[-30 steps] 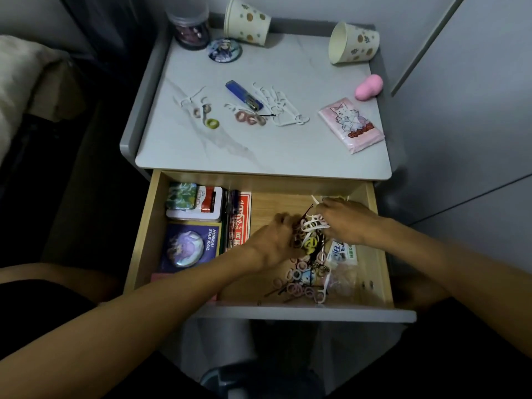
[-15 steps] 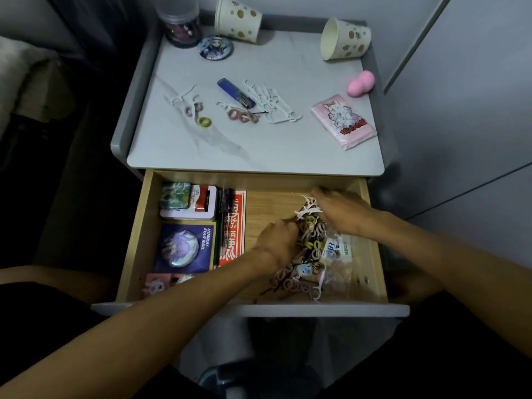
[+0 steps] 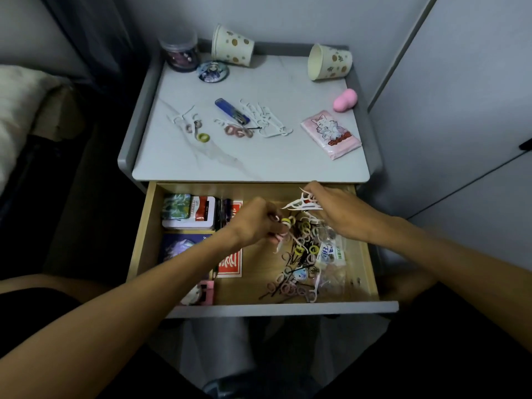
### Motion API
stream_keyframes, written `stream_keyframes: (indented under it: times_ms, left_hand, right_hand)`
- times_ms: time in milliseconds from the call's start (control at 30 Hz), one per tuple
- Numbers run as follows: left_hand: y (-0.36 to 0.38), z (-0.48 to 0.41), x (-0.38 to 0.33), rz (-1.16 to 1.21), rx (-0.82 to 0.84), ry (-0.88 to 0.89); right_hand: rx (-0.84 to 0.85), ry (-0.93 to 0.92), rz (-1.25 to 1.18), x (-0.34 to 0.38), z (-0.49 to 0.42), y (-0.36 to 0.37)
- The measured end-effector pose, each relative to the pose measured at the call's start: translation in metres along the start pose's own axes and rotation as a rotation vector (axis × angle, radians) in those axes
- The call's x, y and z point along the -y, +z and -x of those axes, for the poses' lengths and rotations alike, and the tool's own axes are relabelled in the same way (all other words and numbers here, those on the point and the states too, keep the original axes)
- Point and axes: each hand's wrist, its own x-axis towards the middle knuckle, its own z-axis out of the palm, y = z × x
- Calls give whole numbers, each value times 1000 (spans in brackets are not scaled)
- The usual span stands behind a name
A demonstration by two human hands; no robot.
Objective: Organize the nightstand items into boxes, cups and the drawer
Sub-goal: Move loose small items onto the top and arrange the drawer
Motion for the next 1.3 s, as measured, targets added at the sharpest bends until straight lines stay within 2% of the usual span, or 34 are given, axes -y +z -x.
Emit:
stream_keyframes:
  times_ms: [233, 367, 567, 667, 833, 1033, 1300]
  left_hand:
    - [-42, 28, -37, 84, -49, 92]
    - [-88, 29, -57, 137, -174, 91]
    - [-163, -1, -56, 88, -322, -24]
    - [-194, -25, -46, 119, -382, -111]
    - [-220, -55, -42, 122, -472, -129]
    - [-235, -70, -41, 3, -597, -117]
    - [-243, -73, -31, 22, -679, -122]
  right_hand:
    - [-81, 55, -242, 32, -10, -45]
    - [-71, 184, -553, 44, -44, -72]
    - [58, 327, -868, 47, -118, -99]
    - [67, 449, -933, 39, -159, -109]
    - [35, 544, -842, 29, -202, -116]
    - [-112, 520, -604, 23, -222, -111]
    - [-210, 523, -407, 12, -231, -99]
